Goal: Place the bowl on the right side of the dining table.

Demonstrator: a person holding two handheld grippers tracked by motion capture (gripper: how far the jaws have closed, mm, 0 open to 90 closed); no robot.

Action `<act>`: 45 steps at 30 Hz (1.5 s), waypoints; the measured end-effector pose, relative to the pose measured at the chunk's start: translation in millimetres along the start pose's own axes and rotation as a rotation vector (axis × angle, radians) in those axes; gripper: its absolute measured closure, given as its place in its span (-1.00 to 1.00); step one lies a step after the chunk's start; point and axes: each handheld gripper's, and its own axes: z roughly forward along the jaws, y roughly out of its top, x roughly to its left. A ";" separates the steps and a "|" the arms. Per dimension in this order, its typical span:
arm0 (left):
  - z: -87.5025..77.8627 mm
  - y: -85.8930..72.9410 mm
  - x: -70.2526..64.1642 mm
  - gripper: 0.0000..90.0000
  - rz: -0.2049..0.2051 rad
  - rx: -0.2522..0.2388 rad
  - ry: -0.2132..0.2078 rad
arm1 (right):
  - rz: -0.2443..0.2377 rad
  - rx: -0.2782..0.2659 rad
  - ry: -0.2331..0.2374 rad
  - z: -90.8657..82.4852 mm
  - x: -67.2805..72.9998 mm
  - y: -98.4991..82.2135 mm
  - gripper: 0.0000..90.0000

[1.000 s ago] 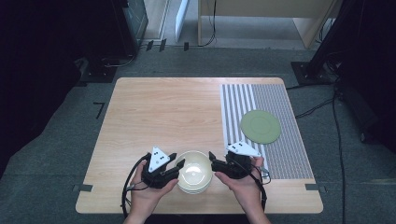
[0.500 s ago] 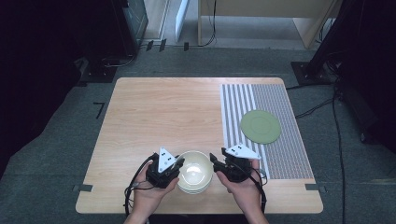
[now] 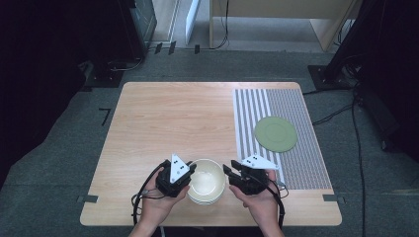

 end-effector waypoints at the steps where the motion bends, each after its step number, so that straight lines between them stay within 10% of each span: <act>1: -0.4 0.8 -0.9 0.82 0.014 -0.003 0.006 | -0.001 -0.003 -0.002 -0.6 0.2 0.0 0.43; 7: -0.4 1.3 -4.1 0.82 0.071 -0.016 0.028 | 0.023 -0.015 0.012 -4.2 -3.5 -0.5 0.47; 14: 4.1 4.4 2.0 0.43 -0.032 0.043 -0.013 | 0.037 -0.035 0.021 -5.3 -2.8 -1.8 0.51; 18: 3.2 2.1 -1.6 0.79 0.006 0.016 0.004 | 0.038 -0.042 0.028 -5.0 -3.0 -3.0 0.56; 39: -6.3 2.8 -2.4 0.85 0.052 -0.102 0.021 | 0.035 -0.023 0.015 -2.6 -1.1 -5.2 0.49; 45: -2.0 6.5 -3.0 0.55 0.012 -0.014 0.016 | 0.039 -0.032 0.017 -2.9 -0.9 -4.8 0.48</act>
